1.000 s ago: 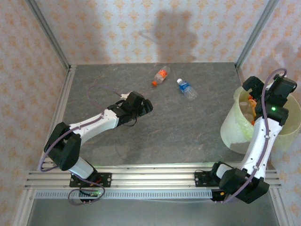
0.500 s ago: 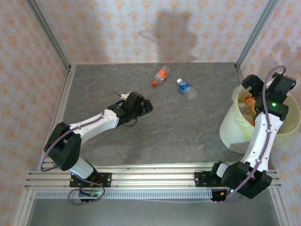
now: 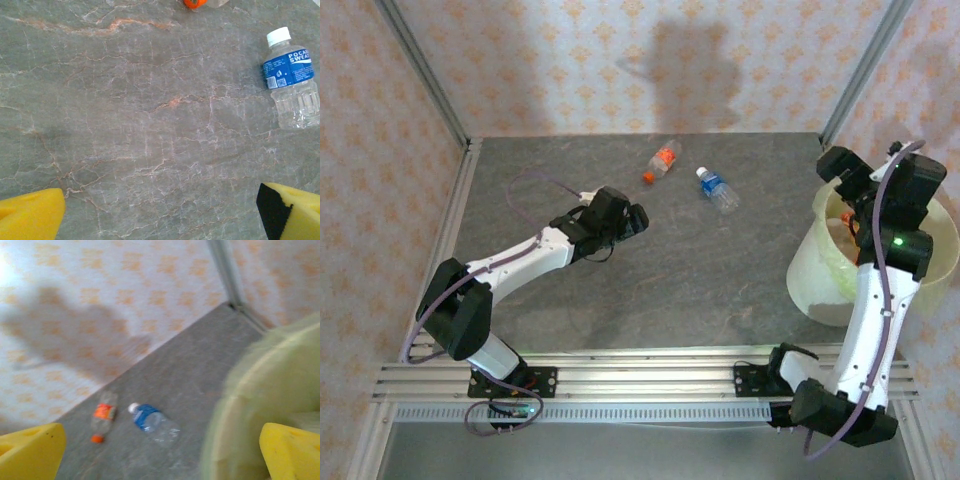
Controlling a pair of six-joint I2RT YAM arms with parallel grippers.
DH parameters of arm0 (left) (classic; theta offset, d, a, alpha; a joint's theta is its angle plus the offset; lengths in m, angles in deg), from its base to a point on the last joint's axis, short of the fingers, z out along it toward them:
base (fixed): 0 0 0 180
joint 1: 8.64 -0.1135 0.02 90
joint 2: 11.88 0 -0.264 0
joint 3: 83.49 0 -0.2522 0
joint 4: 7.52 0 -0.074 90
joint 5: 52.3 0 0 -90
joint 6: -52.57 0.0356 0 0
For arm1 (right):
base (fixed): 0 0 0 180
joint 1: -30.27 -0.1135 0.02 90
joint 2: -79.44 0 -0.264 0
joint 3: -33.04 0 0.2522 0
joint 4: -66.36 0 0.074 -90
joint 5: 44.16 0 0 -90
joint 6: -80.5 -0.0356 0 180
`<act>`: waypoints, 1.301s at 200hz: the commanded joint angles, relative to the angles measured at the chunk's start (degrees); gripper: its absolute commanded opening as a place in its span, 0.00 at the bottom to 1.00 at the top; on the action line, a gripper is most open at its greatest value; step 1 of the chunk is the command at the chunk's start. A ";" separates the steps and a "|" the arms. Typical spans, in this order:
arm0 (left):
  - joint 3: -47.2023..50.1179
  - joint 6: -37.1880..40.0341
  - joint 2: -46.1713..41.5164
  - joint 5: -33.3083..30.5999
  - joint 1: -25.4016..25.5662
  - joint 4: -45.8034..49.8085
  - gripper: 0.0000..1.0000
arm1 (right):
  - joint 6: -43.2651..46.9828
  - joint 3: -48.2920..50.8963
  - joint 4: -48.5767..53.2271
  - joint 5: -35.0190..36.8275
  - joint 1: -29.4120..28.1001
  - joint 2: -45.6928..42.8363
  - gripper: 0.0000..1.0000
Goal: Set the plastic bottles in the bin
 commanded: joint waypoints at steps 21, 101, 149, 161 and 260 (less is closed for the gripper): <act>-0.79 2.32 -1.38 -1.55 0.64 -0.83 1.00 | 1.36 3.36 -11.81 -11.06 -11.60 1.12 0.99; 8.75 -1.00 -10.01 -6.88 0.50 -4.77 1.00 | 19.24 -0.32 -11.35 4.75 -33.34 26.28 0.99; 13.01 -2.28 -15.78 -11.31 0.44 -1.95 1.00 | 24.93 -11.29 -7.95 19.45 -34.68 48.52 0.99; 13.86 -2.69 -17.12 -12.27 0.44 -0.92 1.00 | 26.58 -14.37 -6.83 23.16 -34.67 53.16 0.99; 18.49 -4.09 -22.16 -15.70 0.33 0.21 1.00 | 34.05 -28.20 1.93 19.97 -34.68 70.96 0.92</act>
